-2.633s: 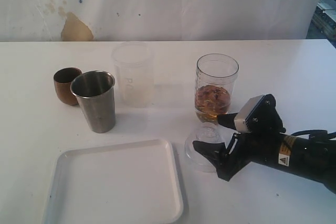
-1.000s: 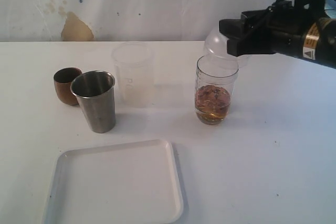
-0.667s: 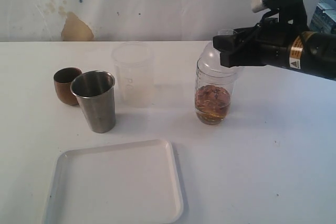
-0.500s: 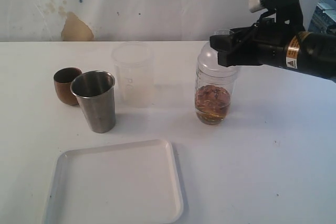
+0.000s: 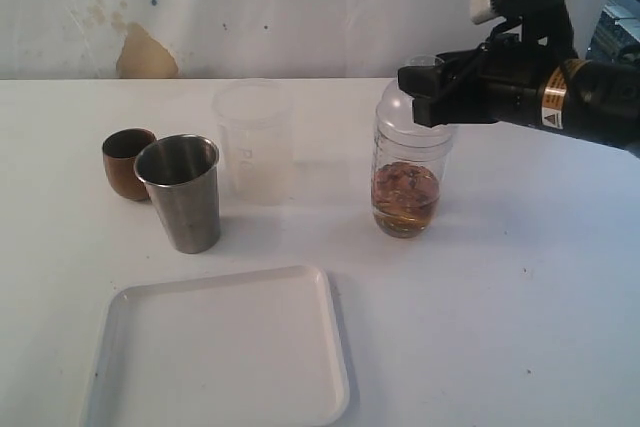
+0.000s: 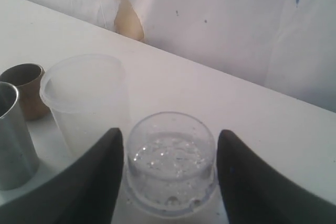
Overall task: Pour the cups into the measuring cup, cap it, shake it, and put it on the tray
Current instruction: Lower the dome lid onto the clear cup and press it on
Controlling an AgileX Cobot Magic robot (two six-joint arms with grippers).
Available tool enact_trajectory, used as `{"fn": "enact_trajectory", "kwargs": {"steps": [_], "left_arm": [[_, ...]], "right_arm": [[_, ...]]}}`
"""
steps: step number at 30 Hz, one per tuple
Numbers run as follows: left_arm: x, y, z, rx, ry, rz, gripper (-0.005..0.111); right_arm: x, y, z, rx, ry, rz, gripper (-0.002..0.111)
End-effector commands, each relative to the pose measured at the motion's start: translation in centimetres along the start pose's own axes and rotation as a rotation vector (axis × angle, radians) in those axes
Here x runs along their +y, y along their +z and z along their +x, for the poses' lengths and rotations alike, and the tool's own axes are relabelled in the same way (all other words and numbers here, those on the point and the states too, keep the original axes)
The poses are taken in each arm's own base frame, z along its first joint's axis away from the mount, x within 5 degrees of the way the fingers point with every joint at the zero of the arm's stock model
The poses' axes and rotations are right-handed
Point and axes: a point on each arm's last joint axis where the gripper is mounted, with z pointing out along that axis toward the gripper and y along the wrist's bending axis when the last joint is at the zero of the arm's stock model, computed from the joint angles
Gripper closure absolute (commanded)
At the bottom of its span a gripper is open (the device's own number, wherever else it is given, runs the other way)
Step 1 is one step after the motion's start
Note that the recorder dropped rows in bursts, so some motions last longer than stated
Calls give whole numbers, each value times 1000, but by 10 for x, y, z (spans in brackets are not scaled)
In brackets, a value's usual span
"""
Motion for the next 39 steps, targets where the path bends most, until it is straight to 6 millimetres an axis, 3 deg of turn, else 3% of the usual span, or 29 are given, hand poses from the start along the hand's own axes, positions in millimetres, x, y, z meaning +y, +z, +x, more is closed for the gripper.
{"fn": "enact_trajectory", "kwargs": {"steps": [1, 17, 29, 39], "left_arm": [[0, 0, 1, -8, 4, -2, 107], [0, 0, 1, -8, 4, -2, 107], [0, 0, 1, -8, 4, -2, 107], [0, 0, 1, -8, 4, -2, 107]], "right_arm": [[-4, 1, 5, 46, -20, 37, 108], [-1, 1, 3, 28, -34, 0, 108], [4, -13, -17, -33, -64, 8, 108], [-1, -2, 1, 28, -34, 16, 108]]}}
